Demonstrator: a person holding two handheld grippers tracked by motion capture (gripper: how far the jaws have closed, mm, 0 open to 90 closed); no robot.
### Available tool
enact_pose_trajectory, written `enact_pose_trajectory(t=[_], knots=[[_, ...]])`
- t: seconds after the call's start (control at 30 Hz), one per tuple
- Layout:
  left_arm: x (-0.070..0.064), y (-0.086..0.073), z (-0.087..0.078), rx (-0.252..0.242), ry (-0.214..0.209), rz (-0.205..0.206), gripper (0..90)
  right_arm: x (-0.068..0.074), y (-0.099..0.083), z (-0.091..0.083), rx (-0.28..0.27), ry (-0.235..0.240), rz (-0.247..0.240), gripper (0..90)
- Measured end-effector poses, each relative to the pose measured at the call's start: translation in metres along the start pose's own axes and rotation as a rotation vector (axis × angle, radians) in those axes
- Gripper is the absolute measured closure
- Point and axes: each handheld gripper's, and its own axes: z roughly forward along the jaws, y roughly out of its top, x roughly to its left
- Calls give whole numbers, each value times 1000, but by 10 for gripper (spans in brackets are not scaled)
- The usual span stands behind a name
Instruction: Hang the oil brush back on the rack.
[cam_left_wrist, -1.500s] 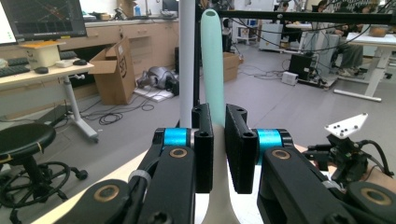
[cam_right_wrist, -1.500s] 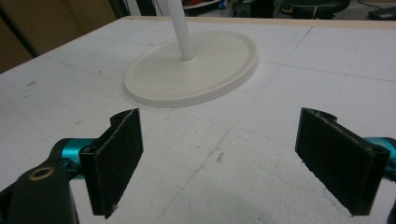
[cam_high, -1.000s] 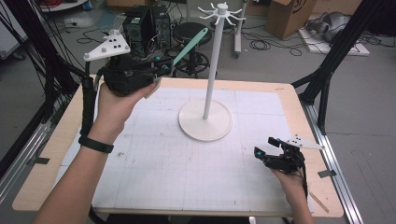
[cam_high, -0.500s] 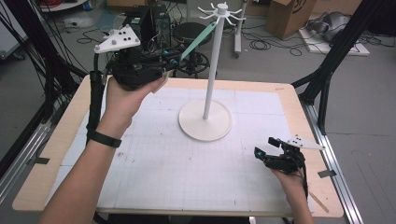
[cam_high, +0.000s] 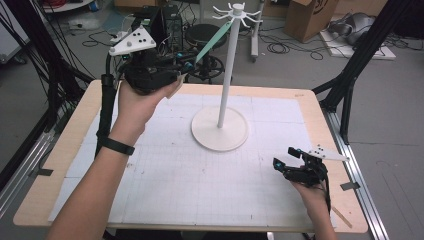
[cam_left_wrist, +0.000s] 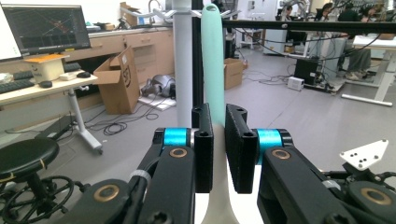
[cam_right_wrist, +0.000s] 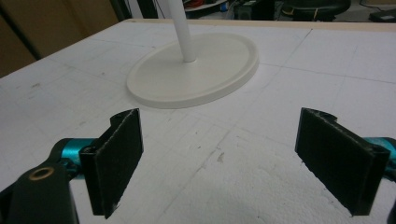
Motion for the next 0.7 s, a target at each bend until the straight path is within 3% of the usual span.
enact_pose_trajectory(t=[0.53, 0.7], knots=[[12, -4, 7, 4, 27, -25, 822, -1, 0, -1, -2, -1, 3, 141], [11, -5, 7, 16, 38, -14, 807, -1, 0, -1, -4, 0, 6, 141]])
